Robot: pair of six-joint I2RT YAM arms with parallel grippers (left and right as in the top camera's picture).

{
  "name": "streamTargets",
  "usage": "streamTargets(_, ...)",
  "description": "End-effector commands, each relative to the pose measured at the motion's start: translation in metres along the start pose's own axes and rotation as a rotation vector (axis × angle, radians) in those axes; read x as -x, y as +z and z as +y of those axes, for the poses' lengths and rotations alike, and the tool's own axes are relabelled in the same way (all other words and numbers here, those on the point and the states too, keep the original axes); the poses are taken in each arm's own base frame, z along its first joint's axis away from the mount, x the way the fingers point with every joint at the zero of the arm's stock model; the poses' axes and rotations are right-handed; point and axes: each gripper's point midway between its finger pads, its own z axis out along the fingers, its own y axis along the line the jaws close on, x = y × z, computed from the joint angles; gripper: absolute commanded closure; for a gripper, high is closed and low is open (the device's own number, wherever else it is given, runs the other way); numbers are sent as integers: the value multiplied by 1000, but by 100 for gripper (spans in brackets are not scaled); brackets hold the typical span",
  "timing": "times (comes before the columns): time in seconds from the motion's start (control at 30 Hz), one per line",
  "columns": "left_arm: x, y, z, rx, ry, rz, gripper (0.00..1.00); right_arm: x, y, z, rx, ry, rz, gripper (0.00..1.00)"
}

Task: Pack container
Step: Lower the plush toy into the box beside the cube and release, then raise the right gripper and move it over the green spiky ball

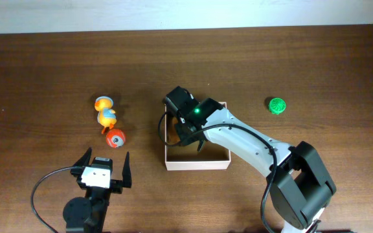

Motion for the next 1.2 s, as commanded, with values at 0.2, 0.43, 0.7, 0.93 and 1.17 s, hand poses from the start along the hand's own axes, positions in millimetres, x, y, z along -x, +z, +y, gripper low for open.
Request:
streamTargets(0.2, -1, 0, 0, -2, 16, -5, 1, 7, 2, -9, -59, -28, -39, 96)
streamTargets(0.43, -1, 0, 0, -2, 16, -5, 1, 22, 2, -8, -49, -32, -96, 96)
streamTargets(0.7, -1, 0, 0, -2, 16, -5, 1, 32, 4, -29, -59, 23, -117, 96)
streamTargets(0.93, -1, 0, 0, -2, 16, -5, 1, 35, 2, -28, -31, 7, -115, 96)
streamTargets(1.17, -1, 0, 0, -2, 16, -5, 1, 53, -35, -28, -18, 10, -130, 96)
